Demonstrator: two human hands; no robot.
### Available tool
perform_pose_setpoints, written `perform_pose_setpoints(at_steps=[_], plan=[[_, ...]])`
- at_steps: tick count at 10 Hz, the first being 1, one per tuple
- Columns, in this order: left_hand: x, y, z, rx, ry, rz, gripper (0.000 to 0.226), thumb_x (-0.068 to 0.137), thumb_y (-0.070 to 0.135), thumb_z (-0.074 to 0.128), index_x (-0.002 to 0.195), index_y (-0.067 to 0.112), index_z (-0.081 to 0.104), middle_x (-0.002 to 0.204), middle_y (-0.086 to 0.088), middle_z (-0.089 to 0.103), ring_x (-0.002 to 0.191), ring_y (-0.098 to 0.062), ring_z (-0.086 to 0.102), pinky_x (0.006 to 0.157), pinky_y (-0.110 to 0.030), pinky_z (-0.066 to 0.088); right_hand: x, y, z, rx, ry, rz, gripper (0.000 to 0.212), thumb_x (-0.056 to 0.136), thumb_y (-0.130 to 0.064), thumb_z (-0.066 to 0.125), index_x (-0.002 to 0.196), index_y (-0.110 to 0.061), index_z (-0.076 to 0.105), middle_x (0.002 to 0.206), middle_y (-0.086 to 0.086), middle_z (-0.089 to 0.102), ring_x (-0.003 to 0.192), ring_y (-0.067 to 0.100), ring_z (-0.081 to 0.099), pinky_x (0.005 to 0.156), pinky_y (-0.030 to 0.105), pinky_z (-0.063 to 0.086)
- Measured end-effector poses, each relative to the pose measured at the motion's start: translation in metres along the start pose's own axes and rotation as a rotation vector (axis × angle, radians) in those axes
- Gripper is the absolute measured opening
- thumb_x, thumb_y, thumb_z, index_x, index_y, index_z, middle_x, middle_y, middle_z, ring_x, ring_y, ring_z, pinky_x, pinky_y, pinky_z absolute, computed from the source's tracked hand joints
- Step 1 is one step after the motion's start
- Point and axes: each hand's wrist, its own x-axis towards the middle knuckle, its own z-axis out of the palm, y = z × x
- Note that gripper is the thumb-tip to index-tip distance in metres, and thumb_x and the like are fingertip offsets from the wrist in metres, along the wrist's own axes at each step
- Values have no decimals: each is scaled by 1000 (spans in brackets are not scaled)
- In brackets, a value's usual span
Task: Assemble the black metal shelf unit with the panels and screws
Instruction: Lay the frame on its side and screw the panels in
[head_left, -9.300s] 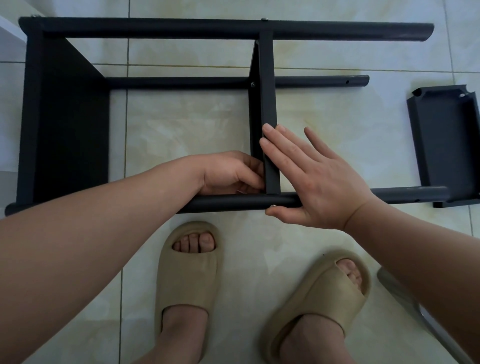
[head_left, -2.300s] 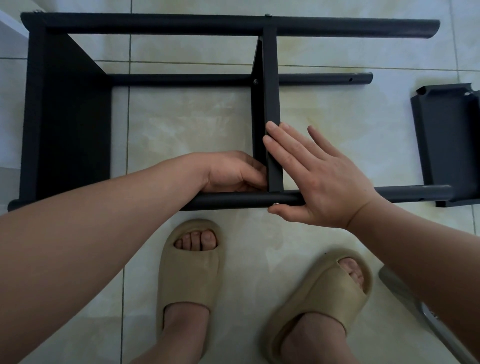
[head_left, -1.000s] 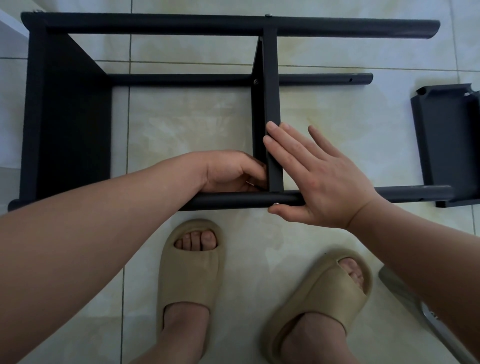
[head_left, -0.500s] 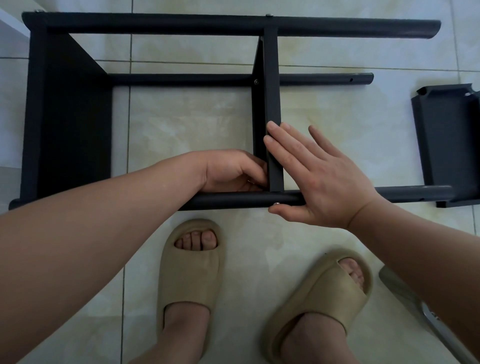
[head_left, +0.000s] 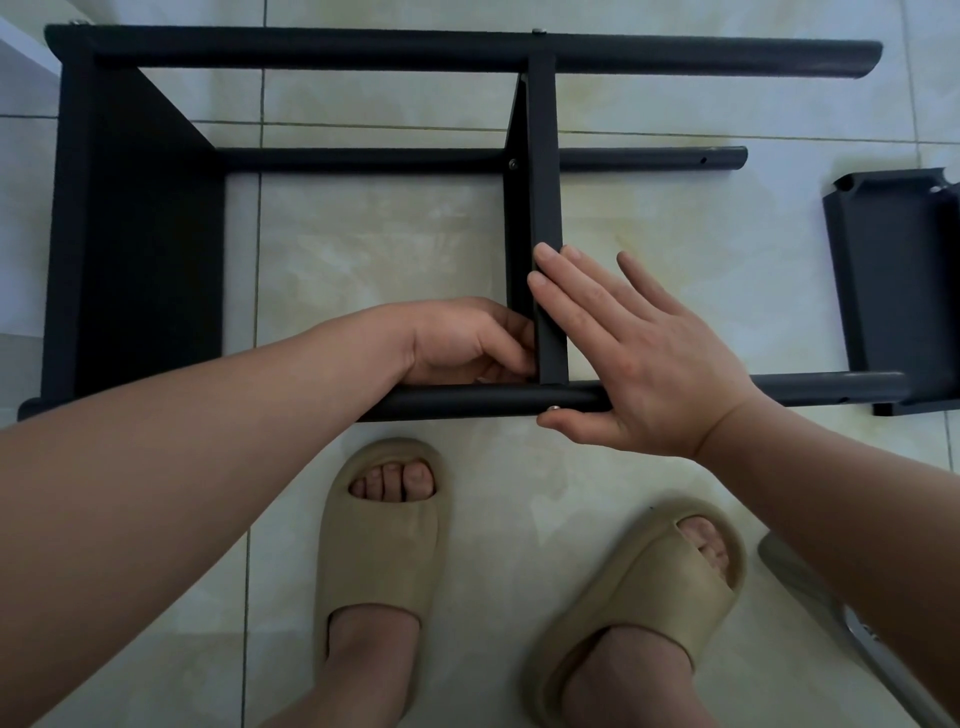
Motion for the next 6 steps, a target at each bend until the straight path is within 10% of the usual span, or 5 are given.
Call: perform_pose_setpoints(at_steps=[6], plan=[[2, -1, 0, -56, -17, -40, 18, 93, -7, 45, 103, -3, 59, 82, -12, 66, 71, -18, 67, 67, -25, 54, 0, -1, -1, -9, -13, 7, 97, 90, -71, 44, 158, -3, 27, 167, 11, 19, 155, 27, 19, 122, 56, 24]])
